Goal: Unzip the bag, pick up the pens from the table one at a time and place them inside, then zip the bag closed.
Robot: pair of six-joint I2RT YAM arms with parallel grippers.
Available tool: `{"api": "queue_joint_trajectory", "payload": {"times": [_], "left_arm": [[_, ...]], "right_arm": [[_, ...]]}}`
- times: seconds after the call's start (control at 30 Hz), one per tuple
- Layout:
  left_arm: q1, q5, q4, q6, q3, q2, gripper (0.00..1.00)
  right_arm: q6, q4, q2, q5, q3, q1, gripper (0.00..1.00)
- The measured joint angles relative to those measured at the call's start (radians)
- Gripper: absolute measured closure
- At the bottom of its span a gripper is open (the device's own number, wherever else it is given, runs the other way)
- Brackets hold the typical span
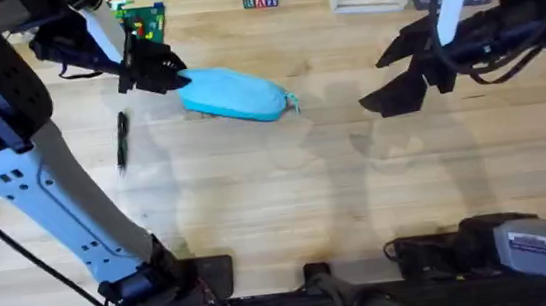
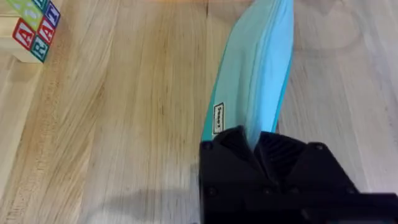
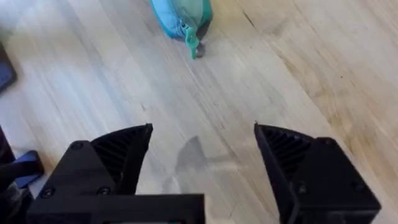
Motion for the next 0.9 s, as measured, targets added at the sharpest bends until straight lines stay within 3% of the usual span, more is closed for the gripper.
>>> {"api": "queue_joint_trajectory", "payload": {"times": [0.9], "left_arm": [[0.000,0.000,0.000,0.000,0.000,0.000,0.959]], "right_arm": [[-0.056,0.166,0.117,-0.041,0.003,0.085,0.005]]}}
